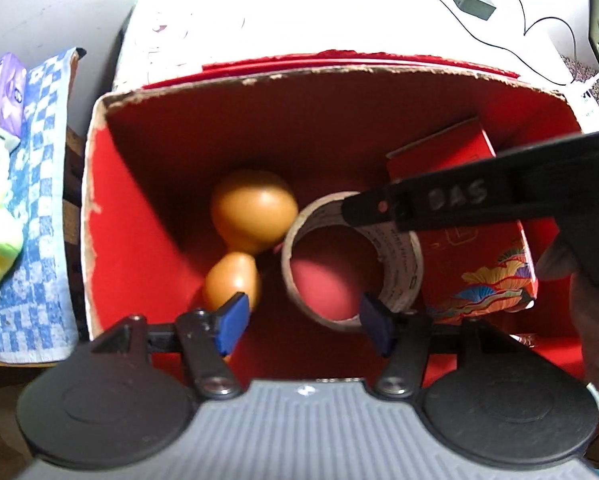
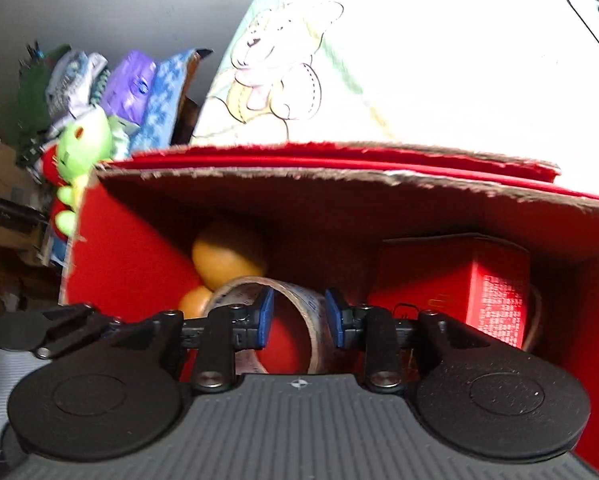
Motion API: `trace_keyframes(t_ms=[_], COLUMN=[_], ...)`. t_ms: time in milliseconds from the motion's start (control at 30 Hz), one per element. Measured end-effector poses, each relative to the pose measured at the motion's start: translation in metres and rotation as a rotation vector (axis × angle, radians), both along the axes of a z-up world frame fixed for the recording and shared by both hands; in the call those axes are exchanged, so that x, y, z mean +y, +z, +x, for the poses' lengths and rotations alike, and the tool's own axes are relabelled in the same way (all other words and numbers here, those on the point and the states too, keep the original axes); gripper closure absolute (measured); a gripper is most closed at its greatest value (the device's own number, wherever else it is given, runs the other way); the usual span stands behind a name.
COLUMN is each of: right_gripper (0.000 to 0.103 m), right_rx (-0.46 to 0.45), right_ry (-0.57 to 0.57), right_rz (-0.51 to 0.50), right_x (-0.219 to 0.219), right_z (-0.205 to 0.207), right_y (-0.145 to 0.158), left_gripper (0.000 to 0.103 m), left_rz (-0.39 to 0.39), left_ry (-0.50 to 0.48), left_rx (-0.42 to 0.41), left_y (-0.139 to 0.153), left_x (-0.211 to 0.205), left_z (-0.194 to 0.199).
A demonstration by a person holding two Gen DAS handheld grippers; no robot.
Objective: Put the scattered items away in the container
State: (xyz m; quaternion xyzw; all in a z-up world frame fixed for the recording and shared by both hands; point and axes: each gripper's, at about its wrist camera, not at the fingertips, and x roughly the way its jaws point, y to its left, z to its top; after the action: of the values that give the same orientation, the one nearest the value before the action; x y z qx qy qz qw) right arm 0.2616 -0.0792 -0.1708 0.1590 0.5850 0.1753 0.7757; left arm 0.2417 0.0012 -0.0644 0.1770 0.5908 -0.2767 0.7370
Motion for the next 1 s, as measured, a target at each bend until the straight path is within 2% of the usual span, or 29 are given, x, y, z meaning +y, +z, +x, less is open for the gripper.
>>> trace_keyframes(t_ms=[167, 333, 500, 600, 767, 900, 1000], right_gripper=[0.073, 0.074, 0.076, 0.076, 0.078, 0.078, 0.078], right_rx=[0.015, -0.034, 0.040, 0.052, 0.088, 0.000, -0.076], right_ry=[0.014, 0.041, 0.111, 0.100, 0.058, 0.045, -0.040], right_rz=[0.027, 0.050, 0.013, 0.007, 0.081, 0.066, 0.041], right_x=[-0.007, -0.022, -0.017, -0.018, -0.021, -0.025, -0.046], right_z=[-0.009, -0.031, -0.043, -0.039, -0.030, -0.034, -0.044], right_y=[0.011, 0.033, 0.021, 0.017, 0.007, 0.022, 0.039], left_gripper=[0.041, 0.041, 0.041, 0.041, 0.041, 0.041, 0.041], left_rz=[-0.008, -0.043, -0.021, -0.002, 0.023, 0.043, 0.034], left_ry=[-0.022, -0.036, -0.088, -0.081, -0.052, -0.019, -0.007], left_rx=[-0.014, -0.023, 0.009, 0.019, 0.020, -0.002, 0.007], left_y=[0.008, 0.019, 0.008, -0.003, -0.015, -0.018, -0.021], left_x=[0.004, 0.007, -0.001, -0.007, -0.011, -0.008, -0.004], left_z=[-0.001, -0.001, -0.008, -0.007, -0.003, 0.001, 0.003])
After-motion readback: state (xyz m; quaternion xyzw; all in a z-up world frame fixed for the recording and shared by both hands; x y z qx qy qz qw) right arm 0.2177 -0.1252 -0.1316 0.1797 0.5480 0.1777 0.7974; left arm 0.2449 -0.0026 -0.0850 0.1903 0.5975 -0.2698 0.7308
